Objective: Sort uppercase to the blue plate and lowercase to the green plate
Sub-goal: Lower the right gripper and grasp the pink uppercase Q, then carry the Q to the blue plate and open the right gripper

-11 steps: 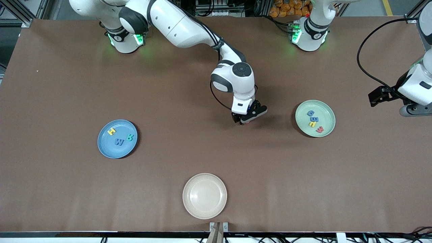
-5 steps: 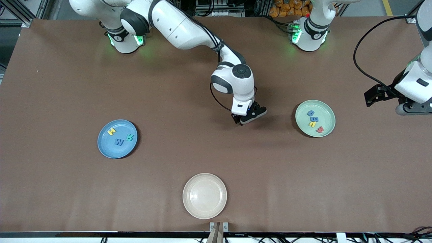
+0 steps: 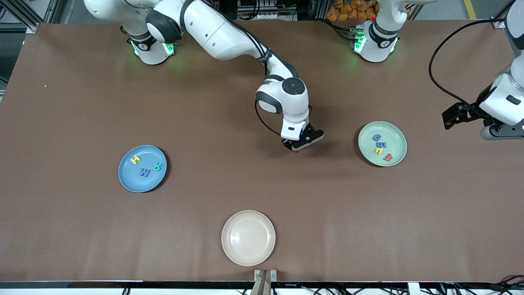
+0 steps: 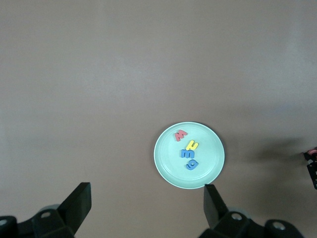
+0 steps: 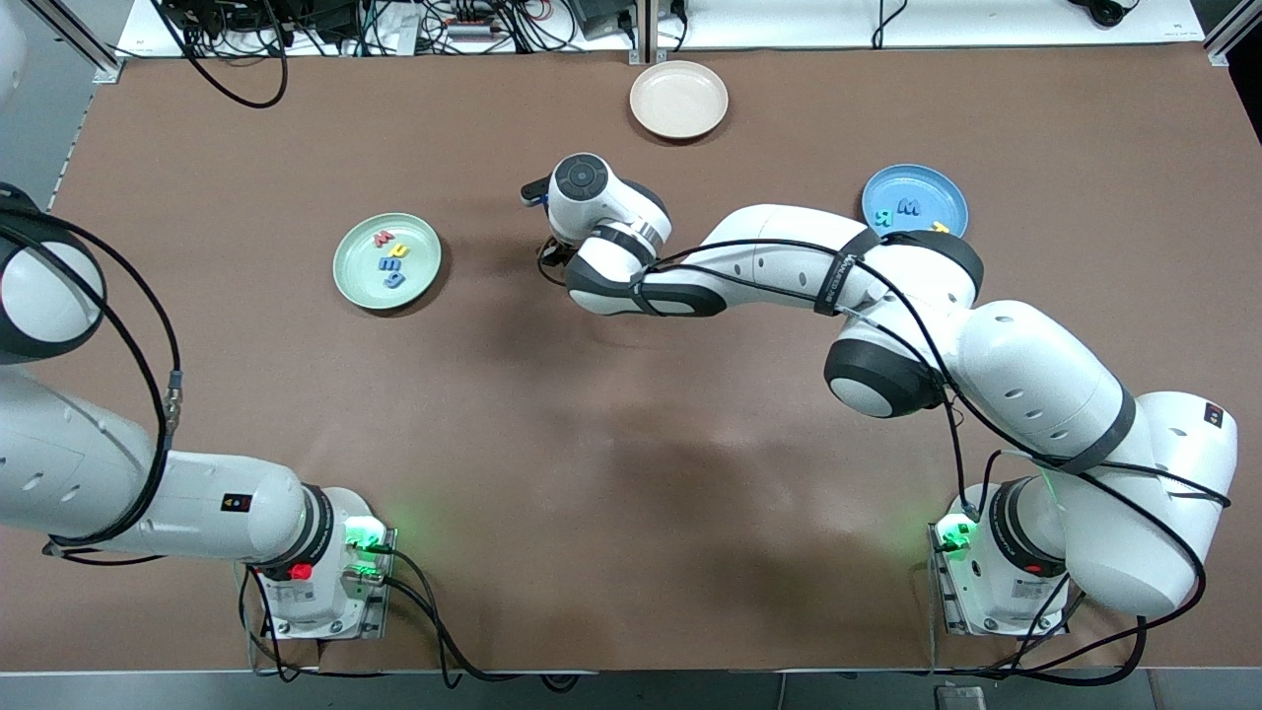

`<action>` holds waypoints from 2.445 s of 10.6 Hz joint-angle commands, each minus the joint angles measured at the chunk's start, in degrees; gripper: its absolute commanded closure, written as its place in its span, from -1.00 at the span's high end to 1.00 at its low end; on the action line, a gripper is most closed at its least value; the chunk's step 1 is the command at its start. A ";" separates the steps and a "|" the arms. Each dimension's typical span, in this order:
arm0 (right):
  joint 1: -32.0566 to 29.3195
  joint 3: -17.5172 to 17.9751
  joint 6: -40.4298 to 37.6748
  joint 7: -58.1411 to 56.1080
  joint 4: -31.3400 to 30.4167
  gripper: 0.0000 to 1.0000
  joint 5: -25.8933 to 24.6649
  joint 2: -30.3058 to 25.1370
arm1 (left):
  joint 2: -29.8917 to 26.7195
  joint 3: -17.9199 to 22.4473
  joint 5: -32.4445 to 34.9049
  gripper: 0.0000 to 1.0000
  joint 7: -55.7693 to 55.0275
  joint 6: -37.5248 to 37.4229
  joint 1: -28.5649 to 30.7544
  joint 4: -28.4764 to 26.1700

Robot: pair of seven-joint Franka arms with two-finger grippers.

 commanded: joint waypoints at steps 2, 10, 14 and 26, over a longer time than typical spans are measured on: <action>-1.28 -0.28 -7.29 0.89 0.86 -1.00 0.31 -3.65 | -0.41 0.13 -1.69 1.00 1.28 -0.84 -0.47 0.85; -23.59 -0.02 -23.39 -14.47 -28.88 -1.00 8.66 -40.45 | -0.59 -0.74 -1.78 1.00 0.75 -1.02 -0.12 0.68; -38.62 -1.33 -26.76 -21.60 -41.91 -1.00 8.57 -47.53 | -0.67 -0.48 -7.30 1.00 -0.12 -0.93 1.38 0.15; -49.72 0.15 -0.64 -30.49 -58.12 -0.25 15.14 -39.09 | -7.09 -2.68 -6.35 1.00 0.58 3.64 4.19 -9.61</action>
